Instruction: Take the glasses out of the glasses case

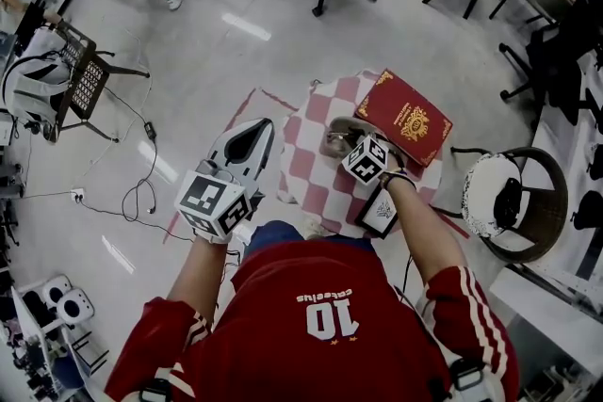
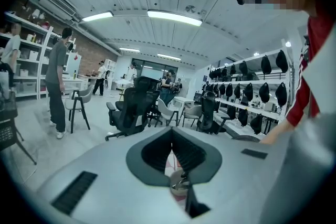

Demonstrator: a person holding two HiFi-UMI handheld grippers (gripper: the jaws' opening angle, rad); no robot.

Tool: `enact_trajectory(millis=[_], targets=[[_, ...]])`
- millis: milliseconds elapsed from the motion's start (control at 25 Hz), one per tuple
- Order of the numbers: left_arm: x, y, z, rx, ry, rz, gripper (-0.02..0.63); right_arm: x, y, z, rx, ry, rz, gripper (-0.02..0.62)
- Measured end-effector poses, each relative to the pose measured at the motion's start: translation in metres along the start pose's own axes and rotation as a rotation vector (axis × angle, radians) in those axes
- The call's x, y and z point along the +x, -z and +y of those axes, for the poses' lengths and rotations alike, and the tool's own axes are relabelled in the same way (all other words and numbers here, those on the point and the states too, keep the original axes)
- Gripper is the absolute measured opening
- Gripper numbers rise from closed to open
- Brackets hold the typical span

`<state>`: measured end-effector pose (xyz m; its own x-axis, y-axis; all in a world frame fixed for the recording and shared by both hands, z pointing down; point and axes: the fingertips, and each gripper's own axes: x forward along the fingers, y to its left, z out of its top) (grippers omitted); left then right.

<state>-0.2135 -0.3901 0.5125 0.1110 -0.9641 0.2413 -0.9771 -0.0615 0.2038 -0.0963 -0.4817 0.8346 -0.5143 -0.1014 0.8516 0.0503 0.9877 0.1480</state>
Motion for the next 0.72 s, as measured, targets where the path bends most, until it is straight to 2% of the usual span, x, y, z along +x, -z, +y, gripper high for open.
enact_trajectory(millis=[320,560,720], targets=[[-0.001,-0.002,0.002,0.005,0.002,-0.006,0.008,0.004,0.0,0.003,-0.024,-0.016,0.023,0.093],[-0.002,-0.003,0.001,-0.002,0.012,-0.006,0.008,-0.001,0.001,0.0,-0.084,0.003,0.032,0.04],[-0.002,-0.006,0.001,0.003,0.018,-0.009,0.008,-0.006,0.0,-0.002,-0.089,0.009,0.028,0.034]])
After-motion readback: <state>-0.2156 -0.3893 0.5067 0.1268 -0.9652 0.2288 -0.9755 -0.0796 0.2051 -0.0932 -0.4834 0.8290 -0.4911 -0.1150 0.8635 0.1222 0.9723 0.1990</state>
